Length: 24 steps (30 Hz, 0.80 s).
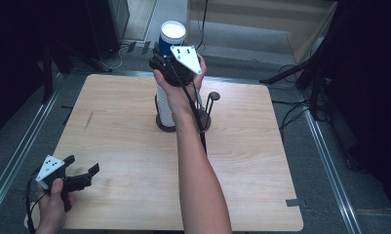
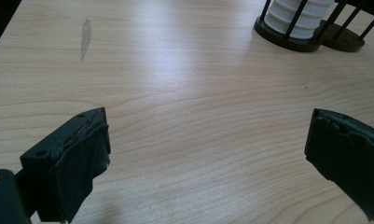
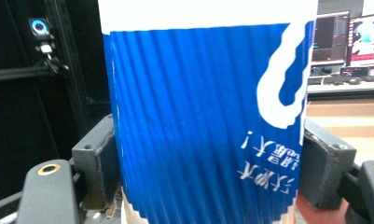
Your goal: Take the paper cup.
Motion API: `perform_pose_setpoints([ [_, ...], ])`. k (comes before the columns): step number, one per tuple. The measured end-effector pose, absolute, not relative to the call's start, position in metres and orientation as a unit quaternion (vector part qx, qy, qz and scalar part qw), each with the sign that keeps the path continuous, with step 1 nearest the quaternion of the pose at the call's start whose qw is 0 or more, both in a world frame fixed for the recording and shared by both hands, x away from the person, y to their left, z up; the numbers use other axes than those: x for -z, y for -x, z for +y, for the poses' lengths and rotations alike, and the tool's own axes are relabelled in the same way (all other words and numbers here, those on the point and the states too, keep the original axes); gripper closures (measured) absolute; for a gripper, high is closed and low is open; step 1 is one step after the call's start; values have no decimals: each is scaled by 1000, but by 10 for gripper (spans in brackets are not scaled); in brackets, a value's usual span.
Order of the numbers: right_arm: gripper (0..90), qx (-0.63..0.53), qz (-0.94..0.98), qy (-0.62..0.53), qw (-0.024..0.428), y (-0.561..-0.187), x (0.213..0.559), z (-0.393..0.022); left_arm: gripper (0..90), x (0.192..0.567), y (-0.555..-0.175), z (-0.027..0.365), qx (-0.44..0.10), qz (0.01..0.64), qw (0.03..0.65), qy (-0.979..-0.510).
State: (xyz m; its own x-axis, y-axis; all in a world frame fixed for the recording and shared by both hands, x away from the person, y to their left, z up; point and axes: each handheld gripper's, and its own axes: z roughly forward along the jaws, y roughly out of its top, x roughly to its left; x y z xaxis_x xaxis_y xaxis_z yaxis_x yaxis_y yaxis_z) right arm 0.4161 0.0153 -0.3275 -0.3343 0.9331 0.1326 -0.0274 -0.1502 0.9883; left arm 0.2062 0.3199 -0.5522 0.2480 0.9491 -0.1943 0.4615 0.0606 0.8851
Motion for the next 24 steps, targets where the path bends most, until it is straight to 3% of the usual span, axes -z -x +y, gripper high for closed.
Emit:
perform_pose_setpoints([
  [14,219,-627,513,-433,395,-409,311,-2,9,552,-206,320,-258,554,472,-636],
  [24,219,-619,516,-434,404,-397,317,-26,9,552,-206,320,-258,553,473,-636],
])
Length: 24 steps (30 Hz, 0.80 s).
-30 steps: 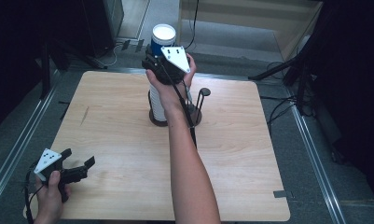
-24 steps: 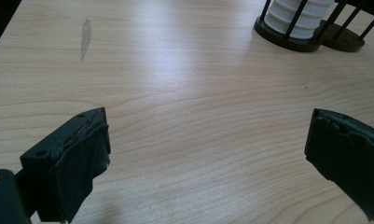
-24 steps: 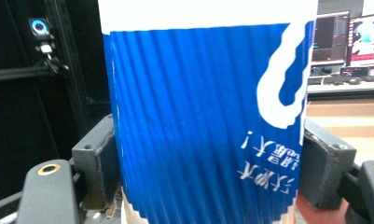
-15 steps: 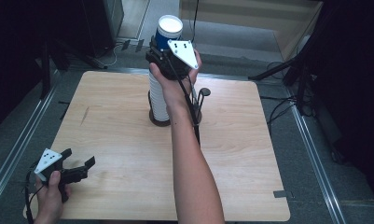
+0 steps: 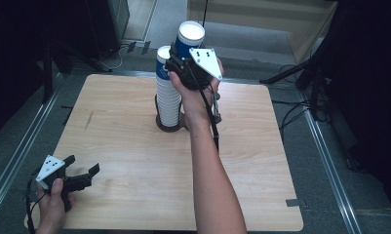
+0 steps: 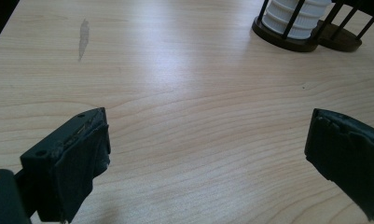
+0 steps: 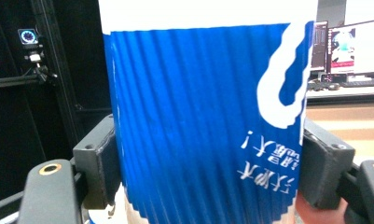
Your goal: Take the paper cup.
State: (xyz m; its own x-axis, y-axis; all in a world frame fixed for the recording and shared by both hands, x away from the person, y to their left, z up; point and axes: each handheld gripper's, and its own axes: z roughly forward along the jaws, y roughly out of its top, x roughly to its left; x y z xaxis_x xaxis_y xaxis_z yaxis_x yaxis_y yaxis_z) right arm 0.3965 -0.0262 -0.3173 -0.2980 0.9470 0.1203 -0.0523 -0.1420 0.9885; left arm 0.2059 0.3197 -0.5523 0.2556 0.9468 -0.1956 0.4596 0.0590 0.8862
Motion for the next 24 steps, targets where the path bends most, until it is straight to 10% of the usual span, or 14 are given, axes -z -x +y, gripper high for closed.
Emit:
perform_pose_setpoints([
  [24,221,-598,537,-425,418,-350,356,-64,9,552,-206,320,-256,551,472,-638],
])
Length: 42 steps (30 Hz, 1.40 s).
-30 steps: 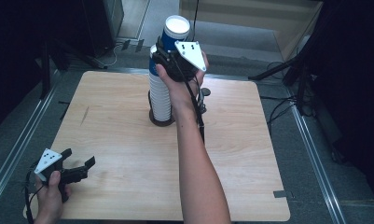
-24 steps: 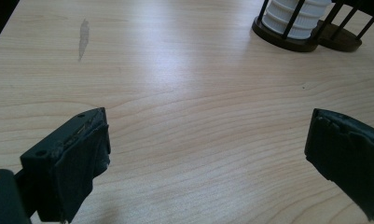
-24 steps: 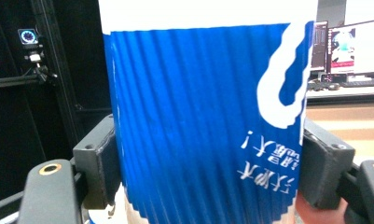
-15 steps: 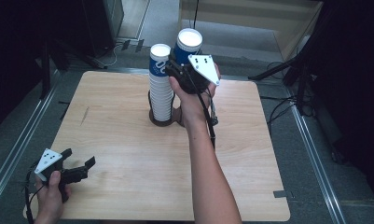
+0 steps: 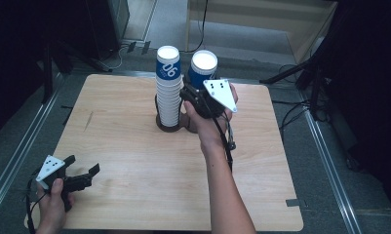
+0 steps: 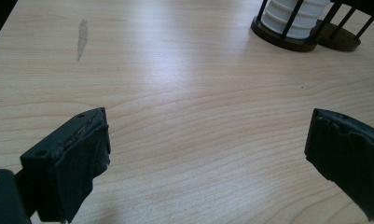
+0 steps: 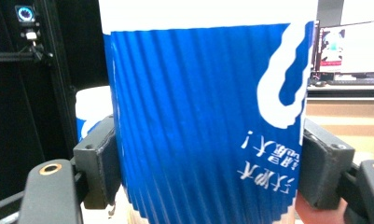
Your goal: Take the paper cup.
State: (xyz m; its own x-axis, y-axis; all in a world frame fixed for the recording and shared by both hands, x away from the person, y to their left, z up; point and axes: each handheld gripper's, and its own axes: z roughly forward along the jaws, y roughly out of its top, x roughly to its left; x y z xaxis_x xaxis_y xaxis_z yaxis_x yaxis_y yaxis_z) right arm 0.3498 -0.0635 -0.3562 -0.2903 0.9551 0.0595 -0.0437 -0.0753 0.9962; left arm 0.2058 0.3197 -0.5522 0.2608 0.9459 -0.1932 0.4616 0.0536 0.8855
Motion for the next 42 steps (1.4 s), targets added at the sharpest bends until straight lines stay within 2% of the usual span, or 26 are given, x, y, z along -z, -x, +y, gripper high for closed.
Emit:
perform_pose_setpoints([
  [10,220,-585,554,-411,428,-324,376,-72,9,552,-206,320,-255,551,472,-639],
  [42,218,-549,578,-437,418,-261,447,-128,9,552,-205,320,-254,553,475,-636],
])
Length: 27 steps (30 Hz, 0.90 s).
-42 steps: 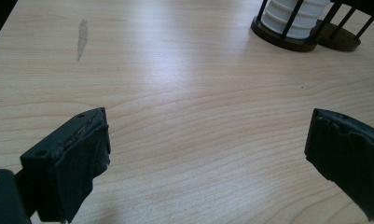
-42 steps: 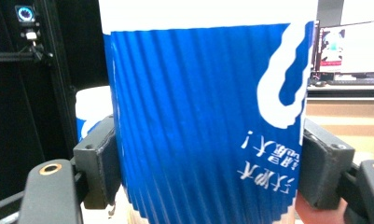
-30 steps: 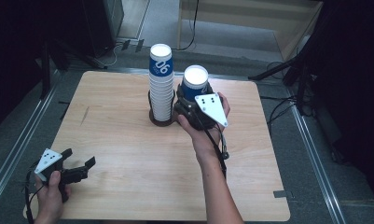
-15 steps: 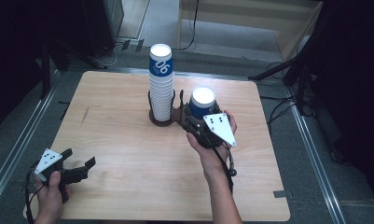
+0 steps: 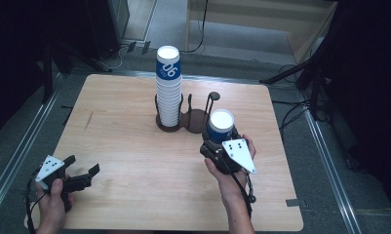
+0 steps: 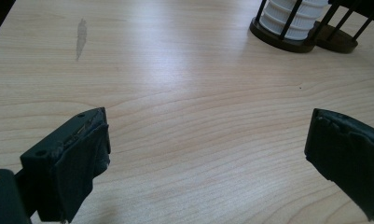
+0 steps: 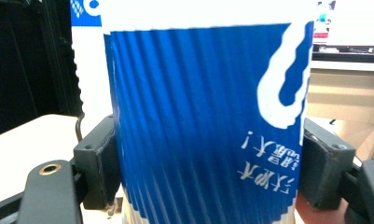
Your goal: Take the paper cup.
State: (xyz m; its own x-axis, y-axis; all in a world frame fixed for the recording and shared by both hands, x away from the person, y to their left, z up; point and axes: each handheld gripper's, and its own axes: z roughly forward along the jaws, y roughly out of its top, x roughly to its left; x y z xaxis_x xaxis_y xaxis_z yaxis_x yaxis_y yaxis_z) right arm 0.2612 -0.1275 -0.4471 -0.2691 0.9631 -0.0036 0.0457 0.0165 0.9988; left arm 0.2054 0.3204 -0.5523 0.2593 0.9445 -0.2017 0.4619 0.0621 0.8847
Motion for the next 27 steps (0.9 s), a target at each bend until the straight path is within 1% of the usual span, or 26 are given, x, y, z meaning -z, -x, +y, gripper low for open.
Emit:
perform_pose_setpoints([
  [4,217,-541,585,-431,424,-255,455,-132,9,552,-206,320,-256,554,472,-636],
  [9,217,-542,585,-433,420,-249,464,-137,9,552,-205,318,-263,552,467,-638],
  [18,215,-541,590,-433,414,-241,481,-141,9,553,-207,320,-235,543,494,-637],
  [24,215,-532,600,-436,409,-240,491,-144,9,551,-209,317,-254,546,473,-643],
  [26,215,-532,598,-444,404,-239,494,-144,10,548,-209,319,-230,540,474,-657],
  [27,215,-530,599,-444,405,-239,495,-144,9,548,-209,319,-230,540,474,-657],
])
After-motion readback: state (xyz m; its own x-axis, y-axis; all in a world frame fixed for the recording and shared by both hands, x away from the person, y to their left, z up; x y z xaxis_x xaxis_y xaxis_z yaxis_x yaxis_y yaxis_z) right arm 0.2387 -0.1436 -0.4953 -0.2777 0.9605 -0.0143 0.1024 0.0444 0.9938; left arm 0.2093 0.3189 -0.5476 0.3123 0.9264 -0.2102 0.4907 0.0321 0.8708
